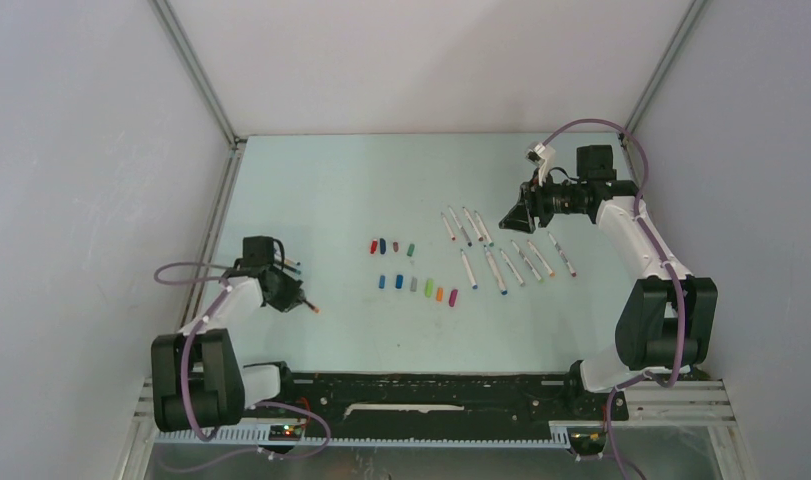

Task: Open the pen caps
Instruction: Adjust the pen at the center of the board.

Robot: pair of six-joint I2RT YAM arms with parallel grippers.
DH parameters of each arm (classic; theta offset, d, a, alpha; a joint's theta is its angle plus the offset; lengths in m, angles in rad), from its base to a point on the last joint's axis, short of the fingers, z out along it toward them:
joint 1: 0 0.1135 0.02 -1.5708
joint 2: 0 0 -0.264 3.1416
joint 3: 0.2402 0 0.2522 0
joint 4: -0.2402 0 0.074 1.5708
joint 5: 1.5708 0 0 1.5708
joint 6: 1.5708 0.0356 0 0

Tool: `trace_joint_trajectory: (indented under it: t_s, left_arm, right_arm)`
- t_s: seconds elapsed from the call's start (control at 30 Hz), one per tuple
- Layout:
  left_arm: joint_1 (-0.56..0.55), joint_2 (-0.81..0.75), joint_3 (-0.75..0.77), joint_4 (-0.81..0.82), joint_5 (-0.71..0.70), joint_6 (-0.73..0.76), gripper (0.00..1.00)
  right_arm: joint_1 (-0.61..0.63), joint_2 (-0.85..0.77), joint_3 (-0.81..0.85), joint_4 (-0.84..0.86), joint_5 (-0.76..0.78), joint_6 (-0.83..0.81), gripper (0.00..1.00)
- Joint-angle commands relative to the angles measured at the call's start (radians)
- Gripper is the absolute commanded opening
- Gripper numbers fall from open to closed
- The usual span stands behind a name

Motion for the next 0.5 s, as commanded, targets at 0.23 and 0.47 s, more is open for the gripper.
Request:
trace_joint_trajectory:
  t_s: [0.23,0.47]
  left_arm:
    - [-0.128,-0.166,-0.045,-0.065,0.121,0.05,0.03]
    - [-0.354,0.037,0.118,-0.079,0.042,0.08,0.02]
  right_arm:
    - [-0.005,-0.031,0.004,-0.011,-0.053,-0.026,0.56]
    - [-0.005,-0.028,0.004,-0.014,-0.047,-0.03,0.56]
